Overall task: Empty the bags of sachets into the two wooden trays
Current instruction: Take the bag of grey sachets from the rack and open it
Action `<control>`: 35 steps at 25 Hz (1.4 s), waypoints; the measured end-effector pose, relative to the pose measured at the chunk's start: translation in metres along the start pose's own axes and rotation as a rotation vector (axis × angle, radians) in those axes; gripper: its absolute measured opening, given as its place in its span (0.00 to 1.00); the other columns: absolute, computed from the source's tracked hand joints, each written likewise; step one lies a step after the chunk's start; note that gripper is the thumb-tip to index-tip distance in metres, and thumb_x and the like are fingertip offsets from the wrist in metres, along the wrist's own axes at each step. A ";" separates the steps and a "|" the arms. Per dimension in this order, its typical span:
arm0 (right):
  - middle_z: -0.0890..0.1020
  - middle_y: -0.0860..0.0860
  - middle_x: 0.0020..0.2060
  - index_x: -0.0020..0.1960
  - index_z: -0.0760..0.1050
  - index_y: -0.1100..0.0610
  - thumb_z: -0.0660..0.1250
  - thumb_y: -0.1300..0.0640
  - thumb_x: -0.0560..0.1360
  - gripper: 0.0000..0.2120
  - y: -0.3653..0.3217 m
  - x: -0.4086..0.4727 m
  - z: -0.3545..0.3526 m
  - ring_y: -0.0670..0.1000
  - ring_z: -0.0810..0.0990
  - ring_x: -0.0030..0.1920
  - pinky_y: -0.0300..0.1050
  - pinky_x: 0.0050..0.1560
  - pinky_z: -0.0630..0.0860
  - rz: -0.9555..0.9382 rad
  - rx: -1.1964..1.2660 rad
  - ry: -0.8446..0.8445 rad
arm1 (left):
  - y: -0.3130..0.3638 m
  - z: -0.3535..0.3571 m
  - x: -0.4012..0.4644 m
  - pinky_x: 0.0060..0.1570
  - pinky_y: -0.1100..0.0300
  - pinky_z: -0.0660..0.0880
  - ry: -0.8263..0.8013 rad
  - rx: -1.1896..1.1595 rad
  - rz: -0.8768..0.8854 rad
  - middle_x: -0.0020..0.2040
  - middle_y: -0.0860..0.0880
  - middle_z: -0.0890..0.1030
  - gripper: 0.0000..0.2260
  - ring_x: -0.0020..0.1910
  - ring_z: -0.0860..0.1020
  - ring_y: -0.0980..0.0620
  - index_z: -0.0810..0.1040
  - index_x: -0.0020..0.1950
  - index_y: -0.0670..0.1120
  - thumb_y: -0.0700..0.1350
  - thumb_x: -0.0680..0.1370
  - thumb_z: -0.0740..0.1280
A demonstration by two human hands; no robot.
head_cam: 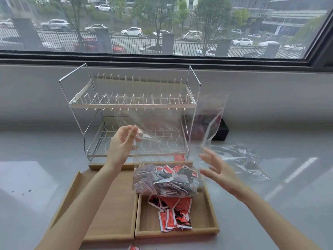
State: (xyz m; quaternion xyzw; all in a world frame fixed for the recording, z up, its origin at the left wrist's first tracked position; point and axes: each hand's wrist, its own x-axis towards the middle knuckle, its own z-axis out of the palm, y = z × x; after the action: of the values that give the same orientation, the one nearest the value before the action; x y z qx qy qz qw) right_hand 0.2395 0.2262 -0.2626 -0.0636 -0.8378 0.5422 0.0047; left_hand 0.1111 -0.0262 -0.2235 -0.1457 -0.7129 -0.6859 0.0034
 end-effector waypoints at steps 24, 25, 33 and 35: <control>0.78 0.46 0.42 0.48 0.73 0.55 0.60 0.53 0.77 0.06 0.040 0.016 0.055 0.46 0.76 0.44 0.29 0.39 0.67 0.213 -0.031 0.262 | -0.107 -0.007 -0.049 0.53 0.52 0.78 -0.243 0.252 -0.337 0.50 0.52 0.81 0.11 0.53 0.80 0.49 0.73 0.48 0.58 0.45 0.71 0.70; 0.78 0.47 0.41 0.47 0.73 0.55 0.59 0.53 0.78 0.07 0.035 0.016 0.057 0.46 0.76 0.43 0.30 0.38 0.68 0.191 -0.030 0.271 | -0.105 -0.011 -0.051 0.54 0.49 0.77 -0.236 0.248 -0.332 0.50 0.51 0.82 0.11 0.52 0.80 0.49 0.73 0.48 0.58 0.46 0.71 0.70; 0.75 0.43 0.32 0.39 0.70 0.50 0.59 0.49 0.77 0.10 -0.006 0.008 0.091 0.41 0.72 0.36 0.40 0.52 0.65 0.097 -0.134 0.212 | -0.071 -0.071 -0.071 0.53 0.54 0.77 -0.183 0.301 -0.318 0.50 0.56 0.81 0.13 0.51 0.79 0.53 0.73 0.48 0.63 0.58 0.65 0.70; 0.75 0.44 0.34 0.44 0.72 0.55 0.59 0.50 0.77 0.09 -0.017 0.006 0.108 0.42 0.71 0.36 0.37 0.43 0.65 0.110 -0.156 0.163 | -0.068 -0.089 -0.082 0.53 0.54 0.76 -0.146 0.331 -0.335 0.50 0.54 0.82 0.17 0.51 0.79 0.53 0.75 0.50 0.60 0.61 0.63 0.67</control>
State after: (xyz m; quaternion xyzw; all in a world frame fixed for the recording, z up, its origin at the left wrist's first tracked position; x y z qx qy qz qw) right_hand 0.2230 0.1219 -0.2918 -0.1533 -0.8697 0.4677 0.0380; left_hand 0.1578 -0.1313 -0.3013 -0.0722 -0.8281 -0.5385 -0.1382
